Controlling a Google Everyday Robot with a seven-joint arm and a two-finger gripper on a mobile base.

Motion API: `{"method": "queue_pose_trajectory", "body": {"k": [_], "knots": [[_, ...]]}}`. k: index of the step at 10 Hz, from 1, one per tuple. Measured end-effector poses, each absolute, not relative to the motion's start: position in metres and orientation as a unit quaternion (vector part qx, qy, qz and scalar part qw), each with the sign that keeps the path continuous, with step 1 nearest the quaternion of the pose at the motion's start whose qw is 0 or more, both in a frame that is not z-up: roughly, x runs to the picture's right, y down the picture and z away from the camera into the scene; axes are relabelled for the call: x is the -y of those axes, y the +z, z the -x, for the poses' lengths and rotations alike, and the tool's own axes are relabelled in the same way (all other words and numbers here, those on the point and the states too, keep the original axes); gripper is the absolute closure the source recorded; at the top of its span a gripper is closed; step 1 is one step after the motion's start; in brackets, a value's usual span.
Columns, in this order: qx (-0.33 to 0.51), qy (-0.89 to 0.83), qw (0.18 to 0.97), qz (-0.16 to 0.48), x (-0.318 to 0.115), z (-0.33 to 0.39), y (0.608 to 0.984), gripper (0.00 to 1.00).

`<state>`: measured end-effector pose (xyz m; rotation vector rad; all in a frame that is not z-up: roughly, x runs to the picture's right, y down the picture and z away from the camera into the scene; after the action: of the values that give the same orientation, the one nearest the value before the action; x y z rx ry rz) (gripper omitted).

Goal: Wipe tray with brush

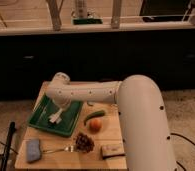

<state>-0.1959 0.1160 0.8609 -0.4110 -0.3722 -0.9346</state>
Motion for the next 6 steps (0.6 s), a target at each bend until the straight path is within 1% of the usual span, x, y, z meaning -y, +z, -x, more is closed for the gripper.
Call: {"method": "queue_pose_trajectory", "body": {"k": [6], "knots": [[0.177,-0.444,0.856,0.196,-0.1166,0.1953,0.8617,1.0]]}}
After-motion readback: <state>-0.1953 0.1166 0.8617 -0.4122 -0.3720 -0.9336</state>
